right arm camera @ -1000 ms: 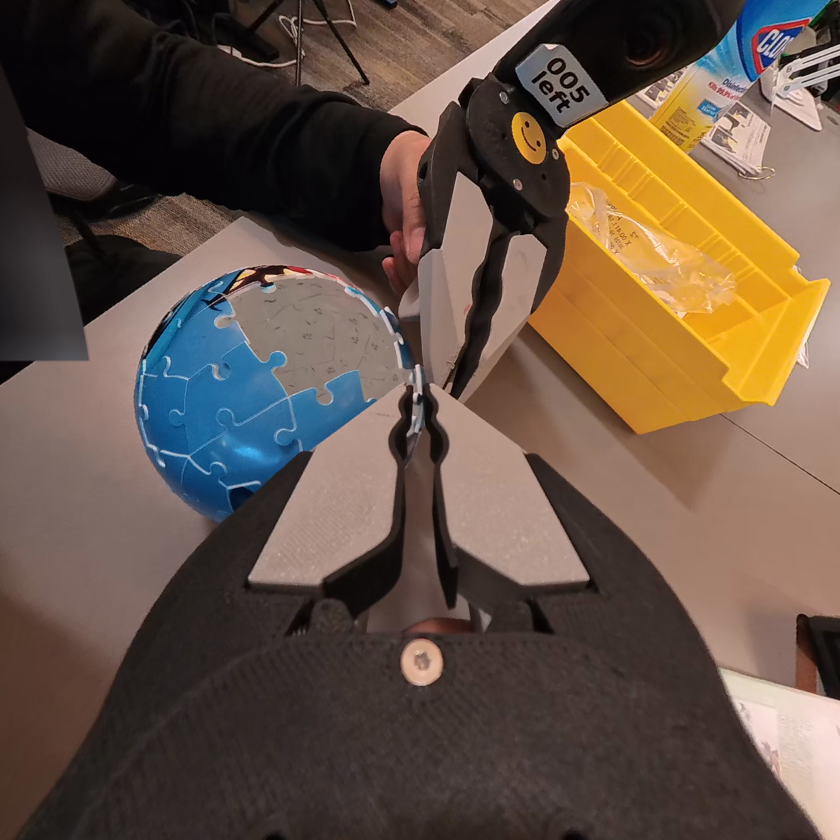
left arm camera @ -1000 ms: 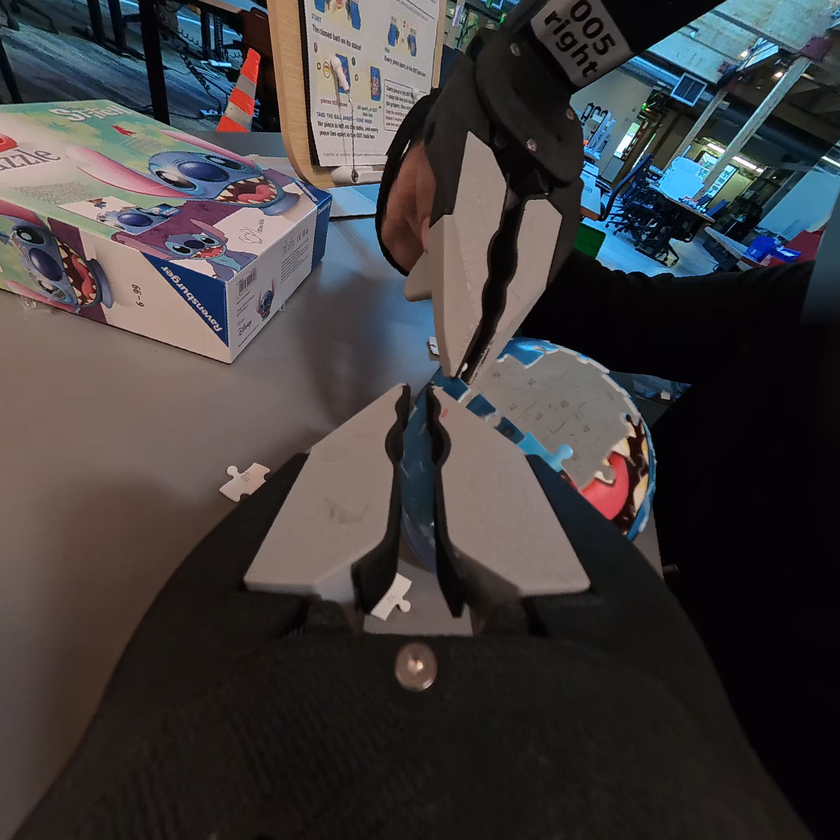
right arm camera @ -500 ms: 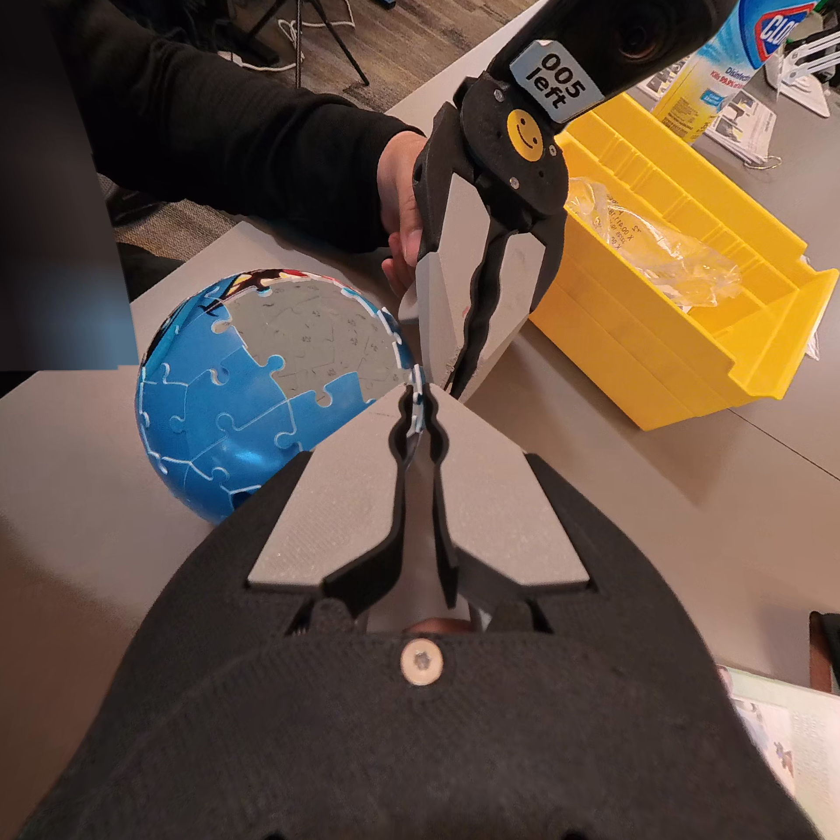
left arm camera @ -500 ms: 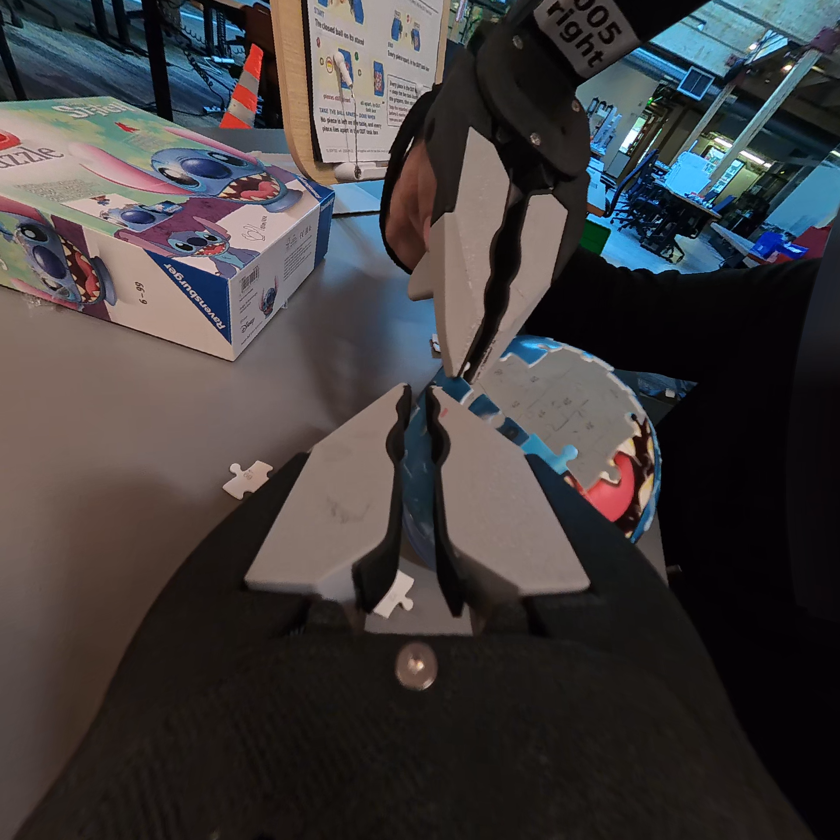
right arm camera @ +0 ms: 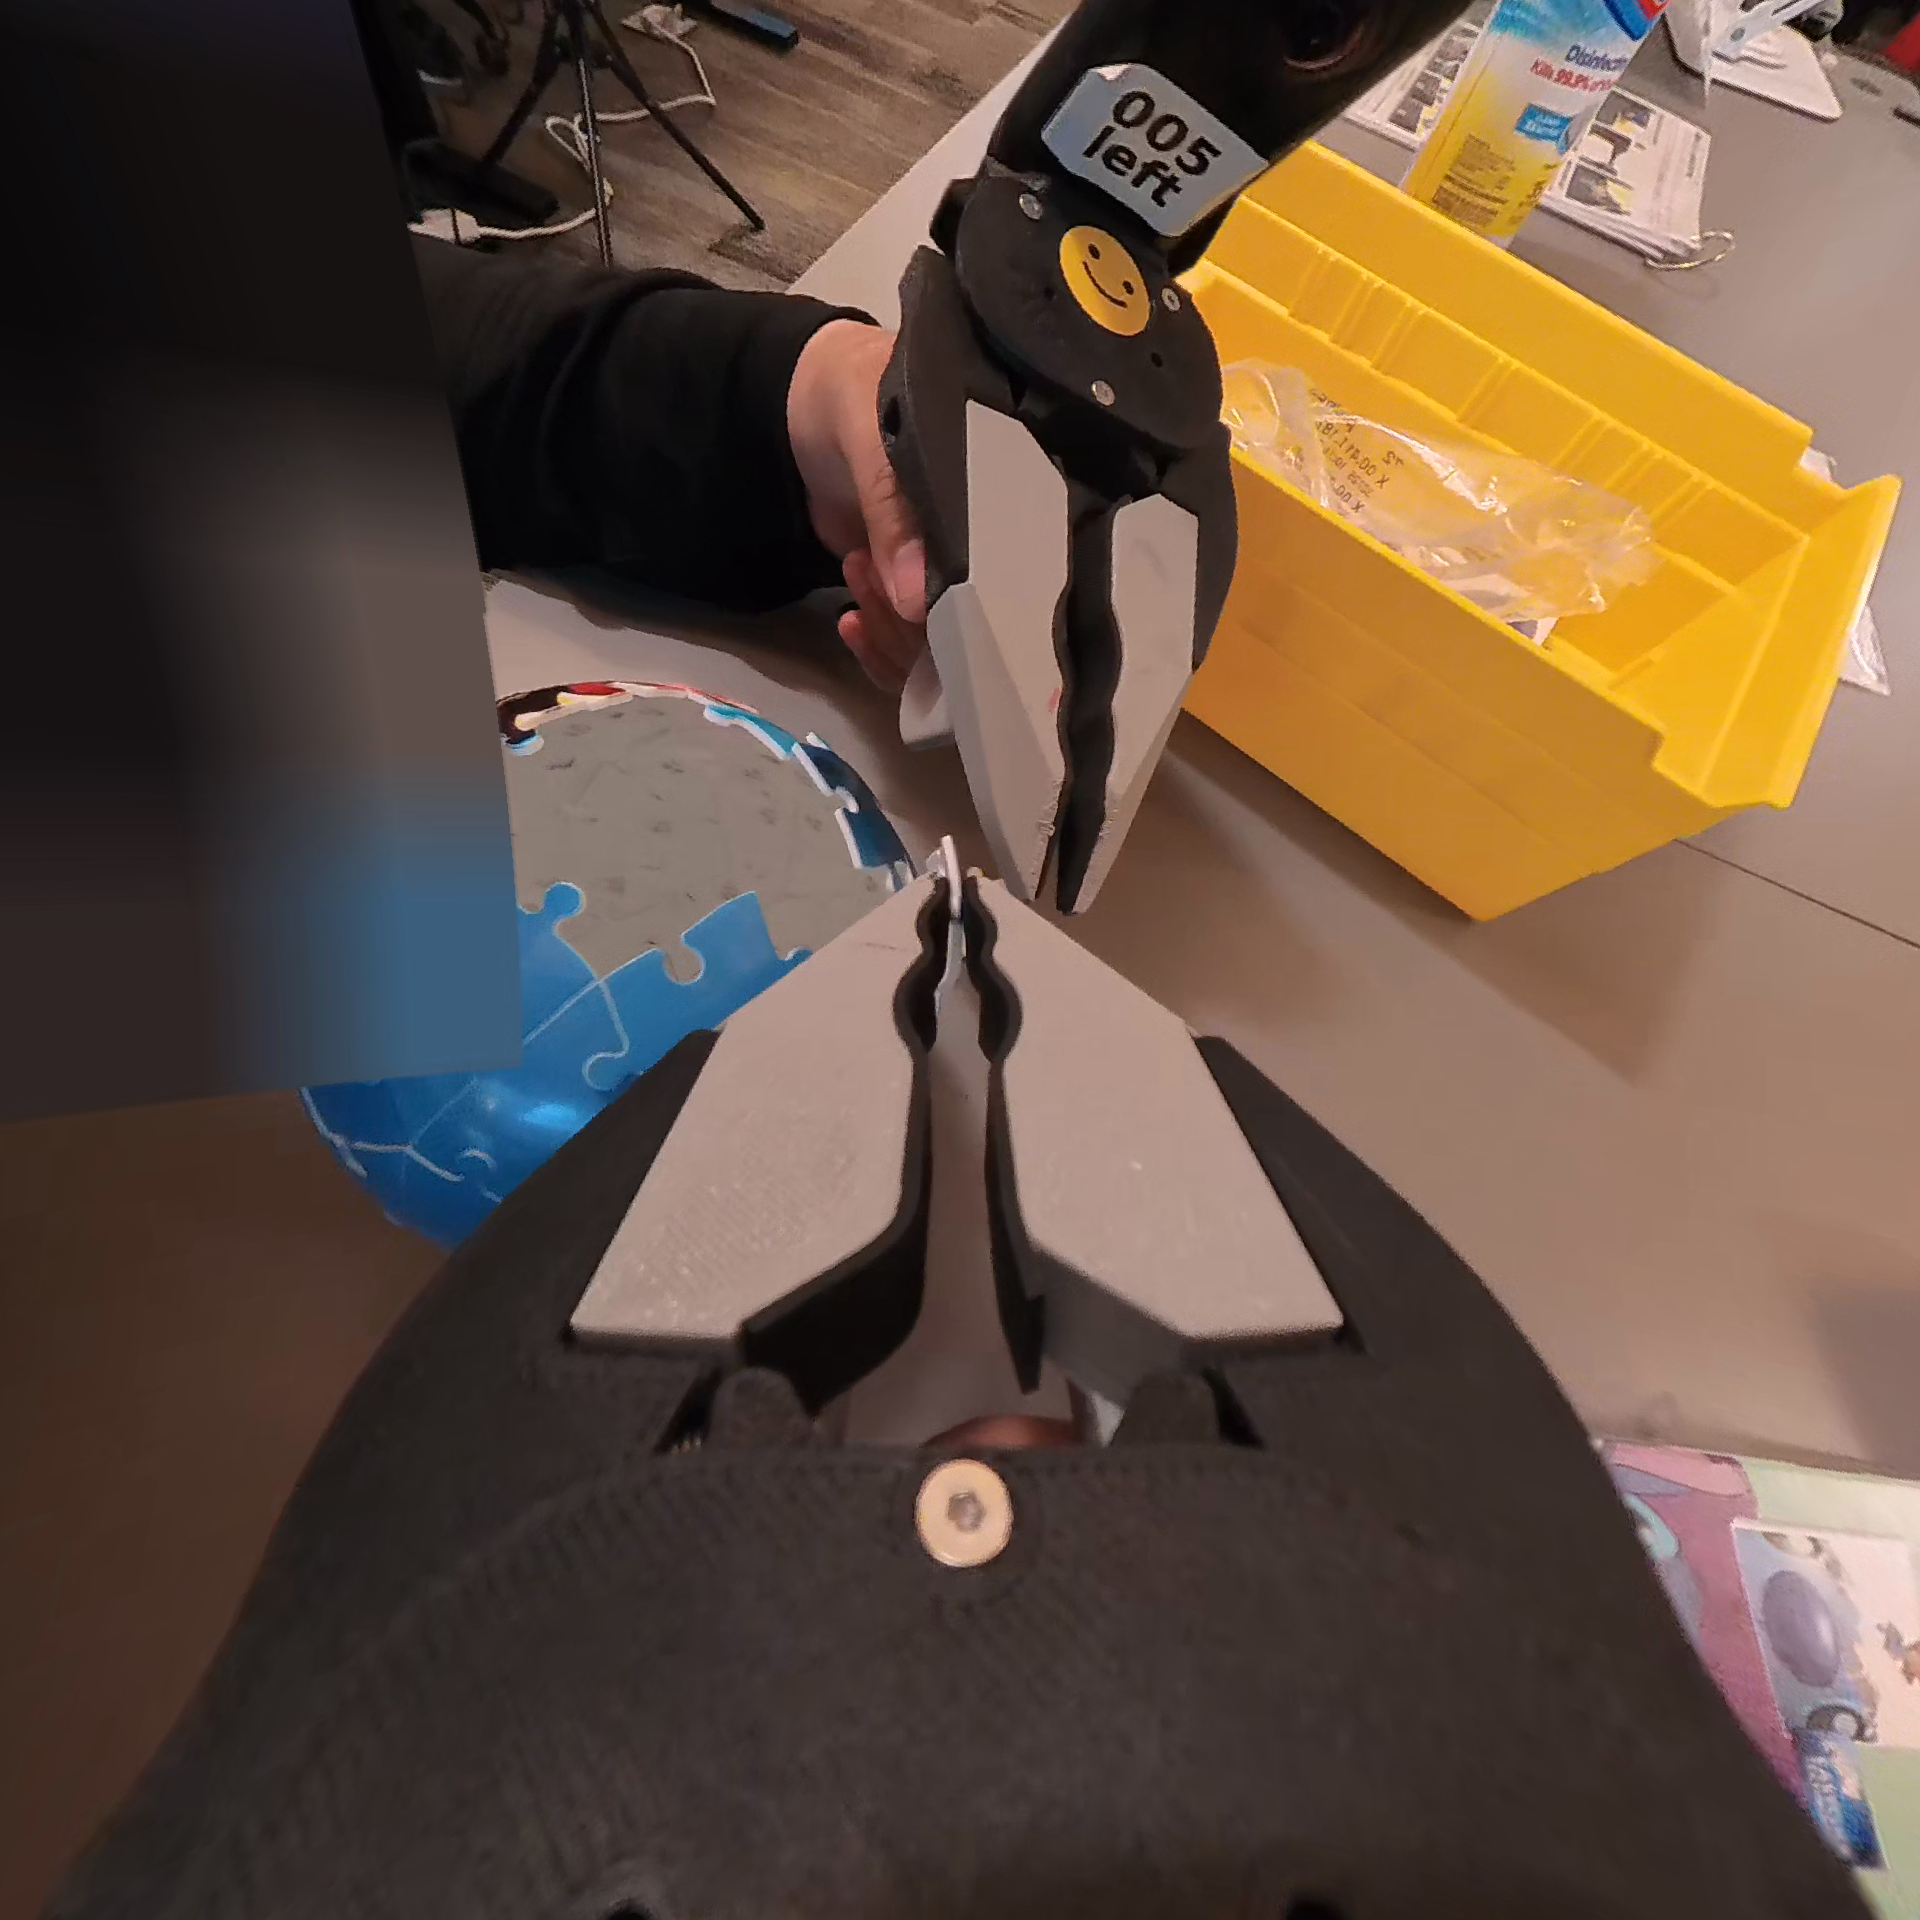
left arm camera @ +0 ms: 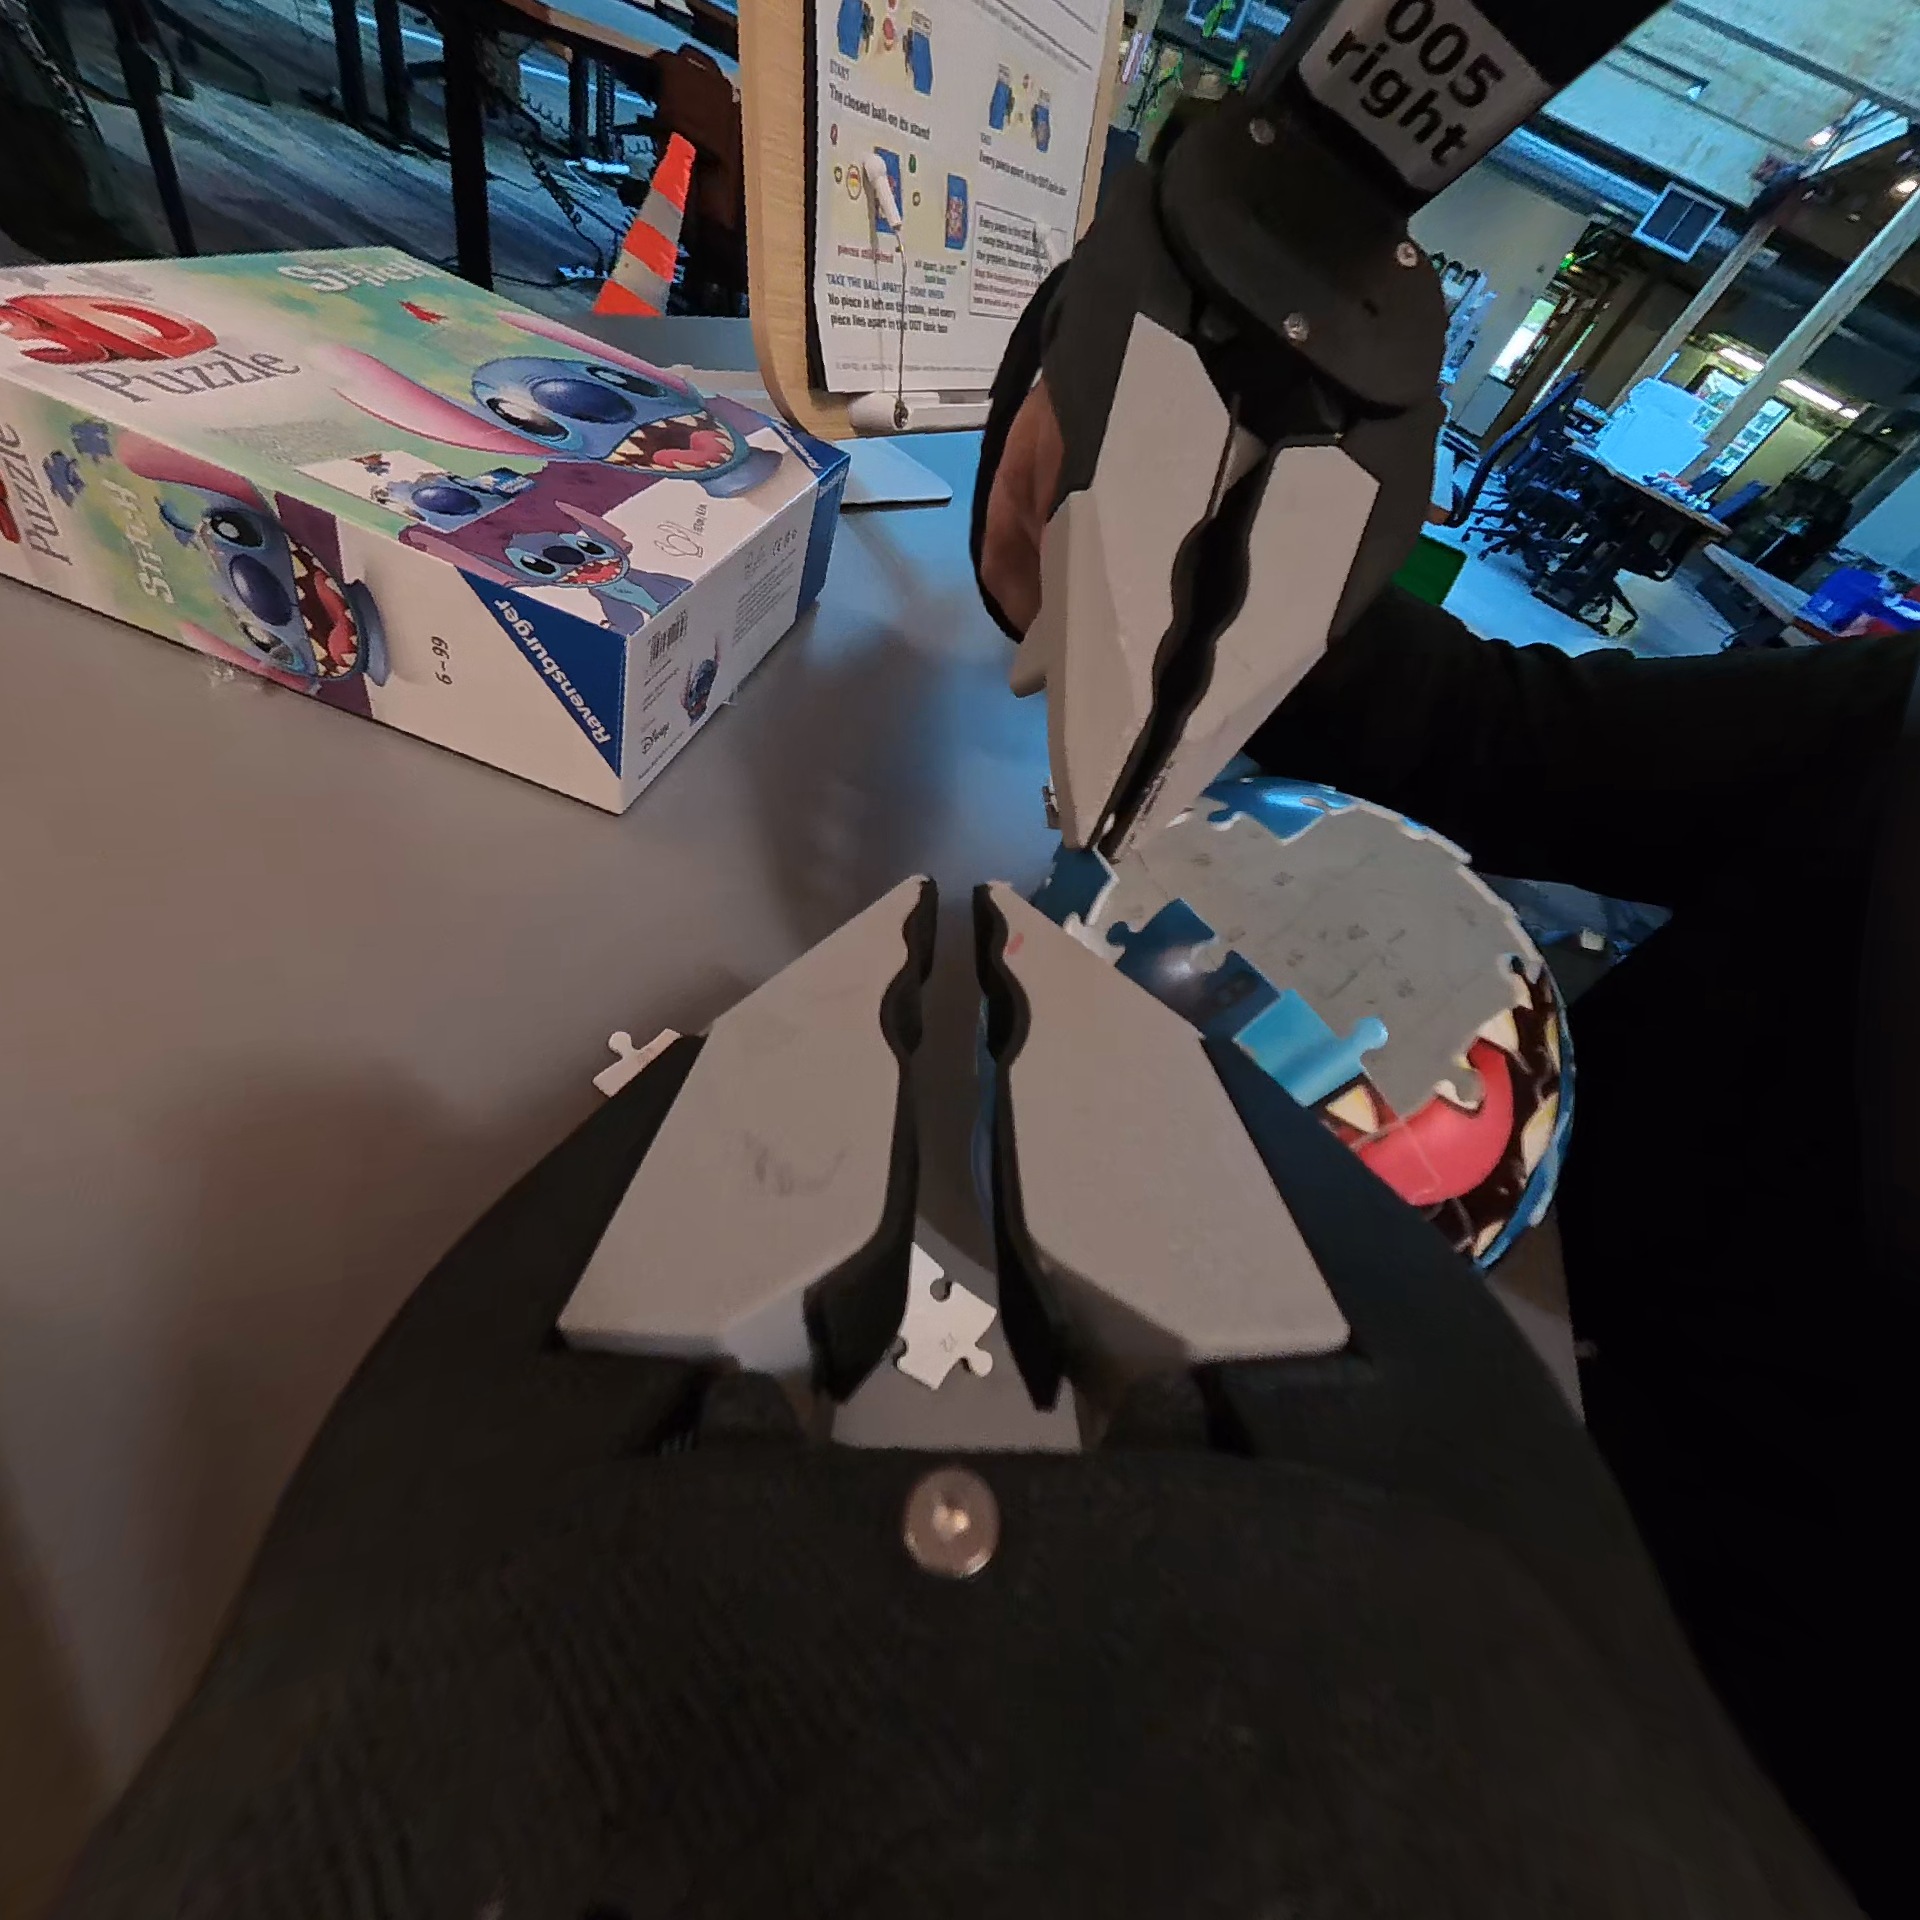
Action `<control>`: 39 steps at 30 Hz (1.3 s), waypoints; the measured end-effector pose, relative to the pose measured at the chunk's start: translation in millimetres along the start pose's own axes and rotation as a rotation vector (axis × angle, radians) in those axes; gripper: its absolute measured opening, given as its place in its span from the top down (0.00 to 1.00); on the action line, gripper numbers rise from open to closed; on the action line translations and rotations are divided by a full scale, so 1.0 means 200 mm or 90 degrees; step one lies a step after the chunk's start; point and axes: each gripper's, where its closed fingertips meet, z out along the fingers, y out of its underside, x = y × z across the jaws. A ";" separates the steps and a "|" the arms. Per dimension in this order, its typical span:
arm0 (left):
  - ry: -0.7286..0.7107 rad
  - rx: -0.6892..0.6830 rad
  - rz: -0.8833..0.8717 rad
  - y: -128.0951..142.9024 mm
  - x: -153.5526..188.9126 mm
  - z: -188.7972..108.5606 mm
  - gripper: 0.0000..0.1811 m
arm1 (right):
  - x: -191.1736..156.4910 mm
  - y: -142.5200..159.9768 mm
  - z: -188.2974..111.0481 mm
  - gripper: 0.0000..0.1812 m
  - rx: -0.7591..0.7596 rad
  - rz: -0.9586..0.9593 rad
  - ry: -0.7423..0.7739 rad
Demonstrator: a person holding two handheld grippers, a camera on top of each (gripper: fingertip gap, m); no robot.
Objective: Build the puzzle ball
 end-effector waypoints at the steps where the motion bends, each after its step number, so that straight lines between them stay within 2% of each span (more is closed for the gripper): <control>1: 0.000 0.000 0.000 0.00 0.00 0.00 0.98 | 0.00 0.00 0.00 1.00 -0.002 0.008 0.001; 14: 0.023 -0.027 0.015 0.04 0.05 0.03 0.98 | -0.04 0.02 -0.02 0.99 -0.001 0.069 0.003; 25: 0.040 0.001 0.026 -0.01 0.09 0.02 0.98 | -0.05 0.03 -0.01 0.99 0.005 0.095 -0.025; 39: 0.052 -0.007 0.024 0.00 0.10 0.04 0.97 | -0.06 0.05 0.00 0.97 -0.005 0.125 -0.062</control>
